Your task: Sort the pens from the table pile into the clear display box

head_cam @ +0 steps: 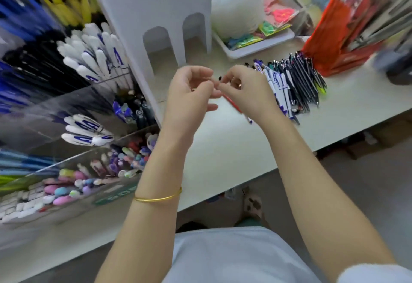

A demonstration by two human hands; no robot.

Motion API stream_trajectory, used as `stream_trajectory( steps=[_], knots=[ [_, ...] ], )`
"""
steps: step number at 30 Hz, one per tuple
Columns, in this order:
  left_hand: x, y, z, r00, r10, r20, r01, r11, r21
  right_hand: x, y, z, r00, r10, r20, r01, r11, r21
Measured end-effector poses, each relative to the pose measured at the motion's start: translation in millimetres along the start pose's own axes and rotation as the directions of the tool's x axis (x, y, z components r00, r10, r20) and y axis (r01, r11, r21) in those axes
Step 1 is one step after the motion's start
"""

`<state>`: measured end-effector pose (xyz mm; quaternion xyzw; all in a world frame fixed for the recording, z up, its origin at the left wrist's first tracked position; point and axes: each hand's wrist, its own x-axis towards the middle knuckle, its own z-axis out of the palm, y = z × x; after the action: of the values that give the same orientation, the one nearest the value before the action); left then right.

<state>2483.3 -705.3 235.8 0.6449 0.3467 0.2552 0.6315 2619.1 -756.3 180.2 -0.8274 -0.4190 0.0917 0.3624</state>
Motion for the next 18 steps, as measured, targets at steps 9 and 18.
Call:
stream_trajectory(
  steps=[9, 18],
  knots=[
    [73.2, -90.0, 117.5, 0.919, -0.284, -0.273, 0.302, 0.953, 0.027, 14.7, 132.2, -12.1, 0.960, 0.027, 0.280, 0.035, 0.976, -0.215],
    [122.8, -148.6, 155.7, 0.838, -0.291, -0.461, 0.482, 0.792, 0.376, 45.1, 174.5, -21.0, 0.917, 0.047, 0.397, 0.049, 0.972, -0.229]
  ],
)
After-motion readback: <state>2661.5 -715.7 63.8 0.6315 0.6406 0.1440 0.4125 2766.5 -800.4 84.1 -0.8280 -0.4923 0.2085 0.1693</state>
